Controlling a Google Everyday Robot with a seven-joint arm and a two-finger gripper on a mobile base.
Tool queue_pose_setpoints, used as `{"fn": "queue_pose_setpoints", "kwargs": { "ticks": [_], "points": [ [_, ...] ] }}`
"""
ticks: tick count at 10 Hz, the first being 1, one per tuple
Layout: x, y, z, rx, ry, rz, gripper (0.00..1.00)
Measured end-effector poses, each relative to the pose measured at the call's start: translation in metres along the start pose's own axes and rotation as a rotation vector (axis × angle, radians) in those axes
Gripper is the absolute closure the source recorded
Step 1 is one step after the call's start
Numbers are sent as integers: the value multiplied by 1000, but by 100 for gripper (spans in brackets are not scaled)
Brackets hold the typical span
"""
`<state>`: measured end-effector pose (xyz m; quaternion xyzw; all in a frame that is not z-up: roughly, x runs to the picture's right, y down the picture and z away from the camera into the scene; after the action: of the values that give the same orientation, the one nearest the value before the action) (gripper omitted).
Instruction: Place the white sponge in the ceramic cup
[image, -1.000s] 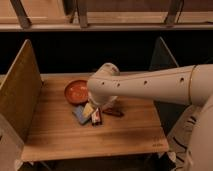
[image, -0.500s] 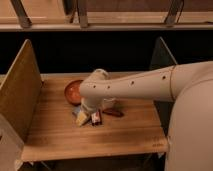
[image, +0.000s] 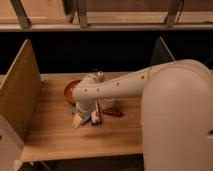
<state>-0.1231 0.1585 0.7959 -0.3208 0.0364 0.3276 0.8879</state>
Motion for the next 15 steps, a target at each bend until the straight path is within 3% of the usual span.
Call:
{"fn": "queue_pose_setpoints", "kwargs": {
  "ticks": [3,6,12,13,15],
  "points": [
    [-32,-4,26,29,-43,-39,20],
    [-52,0,44,24,-66,-48,20],
    [-43,-16,71,3,-43,42,20],
    [-44,-15,74,-1,-42,49,25],
    [-44,-15,79,-10,-43,67,44]
  ]
}}
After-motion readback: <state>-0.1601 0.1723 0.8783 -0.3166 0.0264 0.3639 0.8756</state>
